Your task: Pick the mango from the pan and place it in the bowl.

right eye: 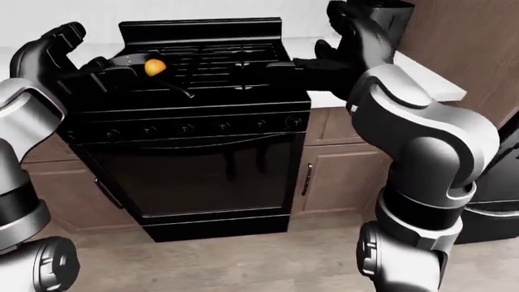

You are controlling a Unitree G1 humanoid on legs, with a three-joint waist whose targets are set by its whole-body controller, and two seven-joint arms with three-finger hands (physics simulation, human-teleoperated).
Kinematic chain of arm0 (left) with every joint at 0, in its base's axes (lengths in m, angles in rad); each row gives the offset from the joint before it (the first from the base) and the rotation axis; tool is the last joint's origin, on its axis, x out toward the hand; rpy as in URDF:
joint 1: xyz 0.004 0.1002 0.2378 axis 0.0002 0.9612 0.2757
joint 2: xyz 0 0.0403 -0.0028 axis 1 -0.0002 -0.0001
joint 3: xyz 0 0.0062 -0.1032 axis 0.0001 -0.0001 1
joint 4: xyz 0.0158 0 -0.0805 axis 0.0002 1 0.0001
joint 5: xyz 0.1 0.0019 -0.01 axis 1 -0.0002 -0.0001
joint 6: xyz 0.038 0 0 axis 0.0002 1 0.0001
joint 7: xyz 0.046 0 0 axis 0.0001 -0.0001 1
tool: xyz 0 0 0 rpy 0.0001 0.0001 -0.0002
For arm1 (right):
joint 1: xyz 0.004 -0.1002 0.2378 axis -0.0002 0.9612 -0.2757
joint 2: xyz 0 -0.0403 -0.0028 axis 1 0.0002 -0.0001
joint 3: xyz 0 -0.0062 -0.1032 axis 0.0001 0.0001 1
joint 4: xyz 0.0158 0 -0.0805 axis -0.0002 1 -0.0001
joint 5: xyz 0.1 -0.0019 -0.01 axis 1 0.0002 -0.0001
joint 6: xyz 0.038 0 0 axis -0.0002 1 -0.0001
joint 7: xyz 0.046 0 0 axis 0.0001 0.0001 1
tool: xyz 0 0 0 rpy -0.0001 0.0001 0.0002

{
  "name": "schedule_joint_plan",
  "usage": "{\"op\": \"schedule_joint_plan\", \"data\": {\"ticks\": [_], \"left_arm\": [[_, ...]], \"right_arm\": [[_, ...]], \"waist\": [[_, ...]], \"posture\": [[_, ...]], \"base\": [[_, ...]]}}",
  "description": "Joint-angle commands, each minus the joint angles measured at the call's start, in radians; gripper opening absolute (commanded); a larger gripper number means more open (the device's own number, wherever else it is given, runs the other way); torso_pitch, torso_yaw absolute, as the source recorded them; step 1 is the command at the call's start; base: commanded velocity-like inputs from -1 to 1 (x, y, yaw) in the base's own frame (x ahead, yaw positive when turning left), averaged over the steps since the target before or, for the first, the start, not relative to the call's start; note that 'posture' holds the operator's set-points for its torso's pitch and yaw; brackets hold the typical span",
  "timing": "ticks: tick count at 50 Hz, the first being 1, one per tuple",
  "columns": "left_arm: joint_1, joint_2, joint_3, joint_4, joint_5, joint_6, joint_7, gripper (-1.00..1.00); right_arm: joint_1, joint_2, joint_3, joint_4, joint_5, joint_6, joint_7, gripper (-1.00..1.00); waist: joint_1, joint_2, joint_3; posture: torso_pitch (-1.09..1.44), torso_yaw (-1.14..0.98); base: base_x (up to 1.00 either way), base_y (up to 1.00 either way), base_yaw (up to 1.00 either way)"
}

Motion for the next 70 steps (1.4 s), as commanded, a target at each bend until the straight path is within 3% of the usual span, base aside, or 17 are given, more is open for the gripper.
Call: {"op": "schedule_joint_plan", "data": {"ticks": [1, 5, 8, 9, 11, 17, 21, 31, 35, 36, 38, 44, 48, 58, 62, 63, 70], "left_arm": [[-0.043, 0.011, 0.004, -0.044, -0.016, -0.029, -0.005, 1.0], [-0.038, 0.011, 0.002, -0.046, -0.017, -0.03, -0.003, 1.0], [-0.036, 0.012, 0.002, -0.045, -0.018, -0.032, -0.004, 1.0], [-0.04, 0.014, 0.002, -0.044, -0.019, -0.03, -0.004, 1.0], [-0.037, 0.014, 0.003, -0.044, -0.019, -0.033, -0.005, 1.0], [-0.039, 0.015, 0.0, -0.038, -0.016, -0.037, -0.007, 1.0], [-0.038, 0.015, -0.002, -0.043, -0.015, -0.032, -0.01, 1.0], [-0.036, 0.014, -0.002, -0.047, -0.017, -0.028, -0.014, 1.0], [-0.039, 0.014, 0.0, -0.049, -0.017, -0.023, -0.013, 1.0], [-0.039, 0.014, 0.0, -0.049, -0.017, -0.022, -0.013, 1.0], [-0.035, 0.012, 0.001, -0.055, -0.018, -0.021, -0.011, 1.0], [-0.034, 0.011, -0.002, -0.049, -0.013, -0.026, -0.017, 1.0], [-0.037, 0.011, 0.0, -0.053, -0.016, -0.019, -0.015, 1.0], [-0.034, 0.009, -0.003, -0.049, -0.012, -0.028, -0.017, 1.0], [-0.035, 0.01, -0.001, -0.046, -0.012, -0.026, -0.016, 1.0], [-0.036, 0.01, -0.001, -0.047, -0.012, -0.025, -0.015, 1.0], [-0.036, 0.01, 0.001, -0.053, -0.018, -0.017, -0.013, 1.0]], "right_arm": [[-0.033, -0.02, -0.028, -0.03, 0.0, -0.036, -0.011, 1.0], [-0.029, -0.021, -0.023, -0.03, 0.001, -0.042, -0.011, 1.0], [-0.032, -0.023, -0.023, -0.029, 0.004, -0.041, -0.013, 1.0], [-0.032, -0.024, -0.021, -0.026, 0.001, -0.046, -0.009, 1.0], [-0.034, -0.025, -0.022, -0.023, 0.002, -0.047, -0.008, 1.0], [-0.032, -0.025, -0.017, -0.023, -0.001, -0.052, -0.006, 1.0], [-0.034, -0.022, -0.02, -0.032, 0.005, -0.041, -0.013, 1.0], [-0.033, -0.028, -0.021, -0.032, 0.013, -0.043, -0.016, 1.0], [-0.031, -0.025, -0.017, -0.034, 0.009, -0.044, -0.014, 1.0], [-0.03, -0.025, -0.017, -0.034, 0.009, -0.044, -0.013, 1.0], [-0.028, -0.025, -0.018, -0.036, 0.009, -0.044, -0.013, 1.0], [-0.031, -0.023, -0.018, -0.036, 0.011, -0.04, -0.017, 1.0], [-0.033, -0.025, -0.019, -0.034, 0.011, -0.041, -0.016, 1.0], [-0.021, -0.019, -0.013, -0.036, -0.003, -0.049, -0.006, 1.0], [-0.025, -0.018, -0.018, -0.039, -0.001, -0.042, -0.009, 1.0], [-0.026, -0.018, -0.018, -0.038, 0.0, -0.041, -0.01, 1.0], [-0.029, -0.018, -0.02, -0.042, 0.005, -0.034, -0.018, 1.0]], "waist": [[-0.006, 0.002, -0.026], [0.001, -0.039, -0.016], [0.008, -0.113, -0.032], [-0.002, -0.073, -0.023], [0.0, -0.09, -0.024], [-0.009, -0.041, -0.016], [-0.022, 0.058, -0.034], [-0.002, -0.028, -0.016], [0.007, -0.114, -0.034], [-0.003, -0.073, -0.023], [0.0, -0.091, -0.024], [-0.009, -0.041, -0.015], [-0.022, 0.058, -0.035], [-0.002, -0.026, -0.017], [0.008, -0.109, -0.03], [0.0, -0.073, -0.027], [-0.007, -0.054, -0.021]], "posture": [[0.0, 0.0], [0.0, 0.0], [0.0, 0.0], [0.0, 0.0], [0.0, 0.0], [0.0, 0.0], [0.0, 0.0], [0.0, 0.0], [0.0, 0.0], [0.0, 0.0], [0.0, 0.0], [0.0, 0.0], [0.0, 0.0], [0.0, 0.0], [0.0, 0.0], [0.0, 0.0], [0.0, 0.0]], "base": [[0.16, 0.12, 0.0], [0.17, 0.12, 0.0], [0.17, 0.12, 0.0], [0.16, 0.12, 0.0], [0.17, 0.12, 0.0], [0.17, 0.12, 0.0], [0.17, 0.12, 0.0], [0.17, 0.12, 0.0], [0.17, 0.12, 0.0], [0.18, 0.11, 0.0], [0.17, 0.12, 0.0], [0.17, 0.12, 0.0], [0.17, 0.12, 0.0], [0.17, 0.12, 0.0], [0.17, 0.12, 0.0], [0.18, 0.12, 0.0], [0.17, 0.12, 0.0]]}}
